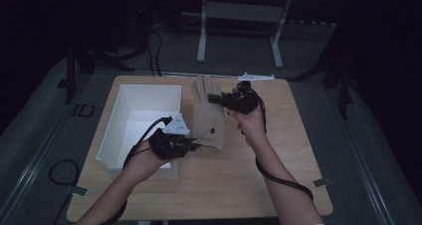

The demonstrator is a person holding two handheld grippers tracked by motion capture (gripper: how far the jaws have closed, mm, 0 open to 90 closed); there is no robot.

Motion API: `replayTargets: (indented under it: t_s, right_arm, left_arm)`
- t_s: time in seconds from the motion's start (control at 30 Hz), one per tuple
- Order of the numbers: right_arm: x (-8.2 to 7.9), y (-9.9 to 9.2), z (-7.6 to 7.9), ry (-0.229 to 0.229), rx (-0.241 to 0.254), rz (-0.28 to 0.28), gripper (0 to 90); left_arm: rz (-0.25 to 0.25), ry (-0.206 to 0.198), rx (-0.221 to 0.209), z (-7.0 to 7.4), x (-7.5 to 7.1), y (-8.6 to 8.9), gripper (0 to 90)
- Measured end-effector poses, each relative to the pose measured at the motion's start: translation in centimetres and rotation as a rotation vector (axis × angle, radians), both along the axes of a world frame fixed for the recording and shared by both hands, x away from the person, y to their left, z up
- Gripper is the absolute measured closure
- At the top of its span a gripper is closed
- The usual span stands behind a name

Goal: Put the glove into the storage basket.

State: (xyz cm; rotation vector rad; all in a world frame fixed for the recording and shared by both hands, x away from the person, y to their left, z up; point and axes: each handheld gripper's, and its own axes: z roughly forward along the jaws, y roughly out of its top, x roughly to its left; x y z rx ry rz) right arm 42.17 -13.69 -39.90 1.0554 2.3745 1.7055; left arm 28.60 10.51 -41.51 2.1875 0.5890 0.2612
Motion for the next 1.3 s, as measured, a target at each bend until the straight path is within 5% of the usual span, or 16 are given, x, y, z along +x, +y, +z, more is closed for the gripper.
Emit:
replayTargets:
  t_s: [0.67, 1.0, 1.3]
  right_arm:
    - [0.7, 7.7, -0.2, 0.001, -0.010, 0.072, 69.9]
    - [1.0, 12.4, -1.3, 0.037, 0.004, 0.109, 69.9]
    - [1.1, 15.5, -2.1, 0.041, -0.030, 0.144, 70.0]
  left_arm:
    - [0.102, 0.001, 0.003, -0.1, -1.0, 6.7, 82.5]
    - [0.193, 0.016, 0.006, -1.3, -1.8, 10.9, 82.5]
    - [0.268, 0.035, -0.003, -2.0, -2.5, 13.7, 82.5]
